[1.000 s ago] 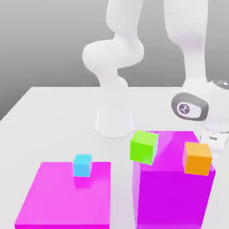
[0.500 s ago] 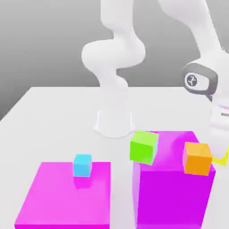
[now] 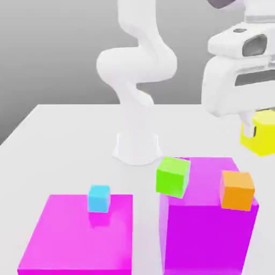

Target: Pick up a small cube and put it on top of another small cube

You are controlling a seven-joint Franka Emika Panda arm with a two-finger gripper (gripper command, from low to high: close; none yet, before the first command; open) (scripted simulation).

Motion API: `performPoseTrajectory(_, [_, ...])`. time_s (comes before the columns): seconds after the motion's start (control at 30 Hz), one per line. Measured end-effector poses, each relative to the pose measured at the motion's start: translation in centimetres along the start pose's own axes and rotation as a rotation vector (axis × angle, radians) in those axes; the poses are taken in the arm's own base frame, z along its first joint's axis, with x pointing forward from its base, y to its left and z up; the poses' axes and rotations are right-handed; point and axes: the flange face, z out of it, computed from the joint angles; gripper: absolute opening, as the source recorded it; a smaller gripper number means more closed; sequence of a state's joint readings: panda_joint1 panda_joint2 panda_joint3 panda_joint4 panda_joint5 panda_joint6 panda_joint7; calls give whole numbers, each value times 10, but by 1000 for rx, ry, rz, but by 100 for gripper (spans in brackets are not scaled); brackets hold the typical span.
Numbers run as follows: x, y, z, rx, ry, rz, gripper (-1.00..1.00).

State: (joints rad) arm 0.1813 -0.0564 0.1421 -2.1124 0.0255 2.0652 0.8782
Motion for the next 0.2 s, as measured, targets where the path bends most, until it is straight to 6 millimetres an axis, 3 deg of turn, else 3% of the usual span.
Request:
performPoseTrajectory(0.07, [0,1,31,-9,1,4,-100])
performPoseTrajectory(0.1, [0,2,42,-11,1,4,100])
performPoseTrajectory(0.2, [0,2,42,-11,1,4,100])
